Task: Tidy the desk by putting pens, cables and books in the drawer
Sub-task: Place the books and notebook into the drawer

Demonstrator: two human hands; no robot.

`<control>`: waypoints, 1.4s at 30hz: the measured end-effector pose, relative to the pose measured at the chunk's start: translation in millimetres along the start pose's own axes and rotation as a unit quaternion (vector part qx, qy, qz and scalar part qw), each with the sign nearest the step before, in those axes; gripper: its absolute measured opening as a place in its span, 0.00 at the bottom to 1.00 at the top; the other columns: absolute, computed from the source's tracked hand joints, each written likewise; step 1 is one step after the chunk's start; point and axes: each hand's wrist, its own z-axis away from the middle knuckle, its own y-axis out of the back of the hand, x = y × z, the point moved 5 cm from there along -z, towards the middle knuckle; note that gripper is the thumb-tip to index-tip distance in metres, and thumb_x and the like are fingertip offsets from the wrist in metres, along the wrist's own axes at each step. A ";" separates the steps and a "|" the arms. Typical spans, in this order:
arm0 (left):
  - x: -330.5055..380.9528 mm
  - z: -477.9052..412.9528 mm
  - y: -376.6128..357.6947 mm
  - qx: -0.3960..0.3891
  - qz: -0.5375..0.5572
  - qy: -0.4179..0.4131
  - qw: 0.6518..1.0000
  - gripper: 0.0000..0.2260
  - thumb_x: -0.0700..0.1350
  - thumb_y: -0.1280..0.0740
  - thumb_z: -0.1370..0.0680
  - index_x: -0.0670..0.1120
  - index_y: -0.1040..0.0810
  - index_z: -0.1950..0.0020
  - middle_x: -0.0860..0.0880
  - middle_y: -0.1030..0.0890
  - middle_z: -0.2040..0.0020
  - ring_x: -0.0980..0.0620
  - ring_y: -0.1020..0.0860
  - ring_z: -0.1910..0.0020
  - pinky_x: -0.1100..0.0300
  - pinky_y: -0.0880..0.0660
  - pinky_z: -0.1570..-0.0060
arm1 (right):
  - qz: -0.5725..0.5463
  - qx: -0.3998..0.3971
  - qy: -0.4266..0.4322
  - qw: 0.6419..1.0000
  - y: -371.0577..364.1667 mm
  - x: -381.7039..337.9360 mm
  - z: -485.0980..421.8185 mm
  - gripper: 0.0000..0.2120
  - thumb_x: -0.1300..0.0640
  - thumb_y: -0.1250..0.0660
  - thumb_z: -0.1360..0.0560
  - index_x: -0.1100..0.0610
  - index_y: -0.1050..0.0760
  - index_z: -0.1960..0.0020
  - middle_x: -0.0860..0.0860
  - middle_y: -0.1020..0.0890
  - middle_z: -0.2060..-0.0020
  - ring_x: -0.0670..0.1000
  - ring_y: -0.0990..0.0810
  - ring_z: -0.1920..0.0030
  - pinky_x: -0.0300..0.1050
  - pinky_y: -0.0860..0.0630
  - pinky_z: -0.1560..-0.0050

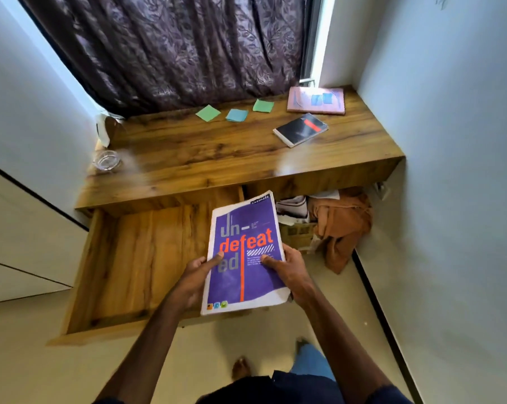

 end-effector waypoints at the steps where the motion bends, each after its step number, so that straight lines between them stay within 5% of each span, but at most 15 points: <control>1: 3.4 0.1 7.9 -0.002 0.011 -0.002 1.000 0.17 0.51 0.28 0.22 0.42 0.22 0.38 0.40 0.14 0.44 0.37 0.15 0.46 0.46 0.16 0.52 | -0.002 -0.009 -0.003 1.000 -8.4 1.2 2.0 0.12 0.62 0.25 0.26 0.59 0.21 0.43 0.57 0.14 0.48 0.59 0.13 0.51 0.57 0.16 0.50; 5: 16.1 -13.2 31.2 0.034 -0.066 -0.072 0.995 0.13 0.45 0.27 0.22 0.42 0.22 0.40 0.40 0.14 0.45 0.44 0.13 0.56 0.57 0.17 0.63 | 0.031 -0.013 -0.006 0.999 -34.8 10.3 -3.0 0.12 0.62 0.26 0.25 0.59 0.22 0.42 0.56 0.13 0.48 0.57 0.13 0.51 0.58 0.17 0.49; 8: 27.8 -24.9 40.8 0.108 -0.255 -0.162 0.947 0.14 0.43 0.26 0.22 0.41 0.22 0.39 0.47 0.15 0.46 0.53 0.17 0.59 0.70 0.25 0.64 | 0.079 0.003 -0.028 0.996 -56.6 22.5 -20.8 0.10 0.70 0.30 0.25 0.61 0.20 0.47 0.64 0.15 0.49 0.56 0.16 0.56 0.63 0.19 0.49; 10: 33.3 -31.6 52.9 0.117 -0.286 -0.167 0.936 0.14 0.44 0.27 0.22 0.42 0.23 0.38 0.52 0.18 0.47 0.56 0.19 0.60 0.74 0.28 0.66 | 0.096 -0.004 -0.048 0.994 -74.7 28.1 -37.2 0.10 0.71 0.31 0.26 0.61 0.20 0.46 0.66 0.16 0.49 0.59 0.16 0.57 0.63 0.19 0.52; 13: 35.3 -48.5 91.5 0.127 -0.222 -0.123 0.959 0.18 0.51 0.24 0.25 0.44 0.21 0.41 0.47 0.15 0.45 0.55 0.16 0.60 0.69 0.22 0.63 | 0.095 -0.030 -0.057 0.993 -101.9 26.4 -65.6 0.09 0.67 0.29 0.25 0.58 0.20 0.47 0.63 0.14 0.51 0.65 0.15 0.53 0.64 0.19 0.50; 17: 32.0 -63.7 147.7 0.163 -0.151 -0.046 0.974 0.11 0.50 0.27 0.21 0.44 0.21 0.46 0.41 0.14 0.45 0.44 0.14 0.54 0.52 0.18 0.54 | 0.060 -0.084 -0.075 0.992 -145.2 24.9 -105.2 0.11 0.61 0.27 0.24 0.58 0.22 0.42 0.55 0.14 0.48 0.54 0.13 0.53 0.49 0.15 0.56; 20: 23.4 -67.3 177.6 0.169 -0.129 0.000 0.977 0.13 0.51 0.27 0.23 0.44 0.21 0.44 0.44 0.13 0.46 0.44 0.13 0.52 0.44 0.18 0.46 | 0.052 -0.106 -0.086 0.989 -169.4 36.5 -123.8 0.10 0.58 0.28 0.23 0.55 0.23 0.43 0.53 0.14 0.47 0.53 0.13 0.51 0.54 0.16 0.49; 22: 20.1 -68.0 190.9 0.182 -0.144 0.005 0.973 0.16 0.52 0.28 0.23 0.43 0.22 0.41 0.45 0.13 0.46 0.46 0.13 0.53 0.48 0.16 0.50 | 0.054 -0.110 -0.108 0.987 -181.1 47.8 -130.4 0.09 0.57 0.28 0.23 0.53 0.23 0.45 0.52 0.14 0.46 0.53 0.13 0.50 0.55 0.17 0.47; 25: 21.3 -65.8 197.3 0.217 -0.179 -0.012 0.959 0.14 0.46 0.30 0.20 0.40 0.24 0.40 0.47 0.16 0.46 0.53 0.16 0.60 0.67 0.20 0.67 | 0.055 -0.111 -0.133 0.983 -193.0 55.7 -132.6 0.08 0.57 0.28 0.23 0.51 0.25 0.46 0.49 0.14 0.50 0.49 0.13 0.55 0.44 0.16 0.59; 27: 24.7 -70.0 200.3 0.230 -0.199 -0.025 0.952 0.13 0.45 0.30 0.20 0.41 0.25 0.38 0.48 0.18 0.48 0.58 0.18 0.63 0.71 0.24 0.71 | 0.058 -0.118 -0.136 0.982 -199.3 54.3 -136.5 0.09 0.56 0.28 0.23 0.53 0.25 0.45 0.48 0.14 0.51 0.49 0.13 0.55 0.41 0.17 0.62; 32: 38.1 -97.5 214.5 0.227 -0.187 -0.060 0.954 0.18 0.48 0.30 0.20 0.43 0.28 0.33 0.46 0.17 0.41 0.52 0.15 0.54 0.67 0.21 0.64 | 0.109 -0.109 -0.150 0.977 -211.9 58.8 -164.0 0.10 0.56 0.27 0.24 0.54 0.24 0.44 0.55 0.15 0.44 0.55 0.14 0.49 0.55 0.17 0.46; 37: 36.2 -128.4 244.1 0.235 -0.136 -0.049 0.961 0.19 0.43 0.35 0.17 0.39 0.33 0.28 0.41 0.21 0.38 0.46 0.18 0.48 0.67 0.21 0.65 | 0.215 -0.110 -0.151 0.959 -238.6 68.8 -184.1 0.06 0.61 0.30 0.22 0.51 0.24 0.52 0.50 0.16 0.51 0.49 0.16 0.56 0.41 0.19 0.61; 39: 26.9 -140.9 269.6 0.239 -0.123 -0.038 0.962 0.20 0.41 0.36 0.16 0.38 0.36 0.26 0.38 0.23 0.35 0.42 0.19 0.44 0.64 0.19 0.61 | 0.281 -0.107 -0.115 0.947 -259.1 73.1 -192.8 0.07 0.66 0.32 0.25 0.56 0.20 0.51 0.54 0.15 0.49 0.53 0.16 0.53 0.49 0.17 0.53; 42: 22.3 -154.6 314.6 0.239 -0.142 0.013 0.961 0.19 0.41 0.36 0.16 0.40 0.34 0.26 0.41 0.23 0.34 0.42 0.20 0.39 0.52 0.21 0.49 | 0.347 -0.109 -0.063 0.929 -302.0 89.0 -202.4 0.19 0.61 0.32 0.32 0.60 0.18 0.41 0.57 0.15 0.44 0.56 0.16 0.46 0.54 0.19 0.44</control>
